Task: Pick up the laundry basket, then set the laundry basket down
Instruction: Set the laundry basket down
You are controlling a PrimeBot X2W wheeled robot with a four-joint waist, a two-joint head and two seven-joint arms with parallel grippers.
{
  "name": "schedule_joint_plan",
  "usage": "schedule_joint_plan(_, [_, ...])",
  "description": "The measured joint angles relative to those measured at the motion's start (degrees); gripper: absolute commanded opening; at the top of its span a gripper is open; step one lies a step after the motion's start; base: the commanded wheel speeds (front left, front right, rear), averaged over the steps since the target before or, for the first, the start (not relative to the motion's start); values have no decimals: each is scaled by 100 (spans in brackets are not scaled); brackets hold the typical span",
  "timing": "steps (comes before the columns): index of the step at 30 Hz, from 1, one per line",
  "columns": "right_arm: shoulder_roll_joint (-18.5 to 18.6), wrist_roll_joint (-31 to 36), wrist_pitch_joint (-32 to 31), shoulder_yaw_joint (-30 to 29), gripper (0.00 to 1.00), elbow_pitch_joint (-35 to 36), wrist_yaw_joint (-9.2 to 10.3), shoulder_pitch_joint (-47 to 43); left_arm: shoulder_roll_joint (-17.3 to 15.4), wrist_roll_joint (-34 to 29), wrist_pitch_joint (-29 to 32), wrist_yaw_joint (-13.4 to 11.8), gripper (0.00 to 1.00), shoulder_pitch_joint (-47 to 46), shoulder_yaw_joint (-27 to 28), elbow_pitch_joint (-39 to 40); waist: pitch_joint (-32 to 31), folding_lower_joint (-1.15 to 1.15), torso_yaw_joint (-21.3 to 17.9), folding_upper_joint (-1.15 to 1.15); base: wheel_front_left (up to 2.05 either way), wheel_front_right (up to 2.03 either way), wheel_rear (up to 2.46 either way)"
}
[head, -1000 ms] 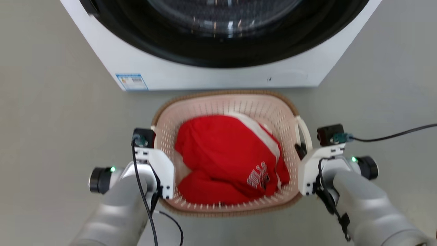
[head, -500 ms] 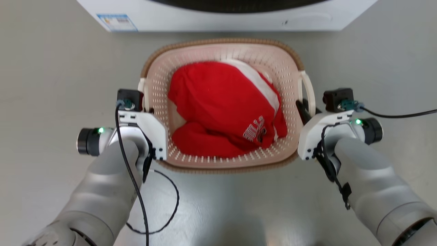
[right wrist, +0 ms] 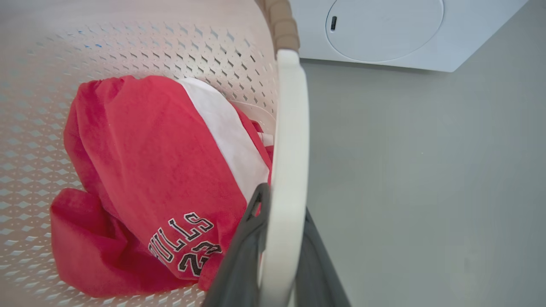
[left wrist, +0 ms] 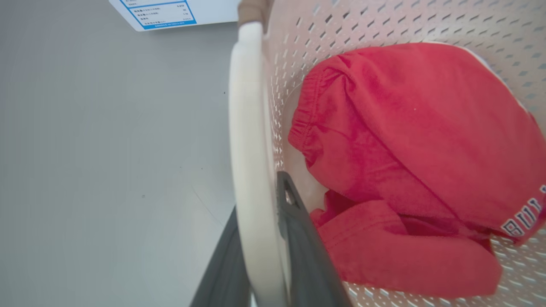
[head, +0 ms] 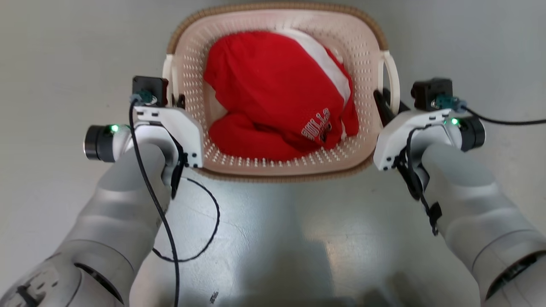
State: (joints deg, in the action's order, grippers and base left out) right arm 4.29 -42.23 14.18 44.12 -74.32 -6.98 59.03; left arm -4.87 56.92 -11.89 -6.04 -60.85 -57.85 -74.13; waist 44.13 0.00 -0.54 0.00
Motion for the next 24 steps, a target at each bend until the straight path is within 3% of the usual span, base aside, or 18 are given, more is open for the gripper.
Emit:
schedule_joint_plan(10, [-27, 461, 2, -546, 0, 42, -1, 248, -80, -44, -132, 1, 0, -296, 22, 11, 454, 0, -57, 0, 0, 0, 0])
schedule_joint_plan(24, [-31, 1002, 2, -1120, 0, 176, -1, 235, -91, -43, -198, 1, 0, -328, 34, 14, 600, 0, -40, 0, 0, 0, 0])
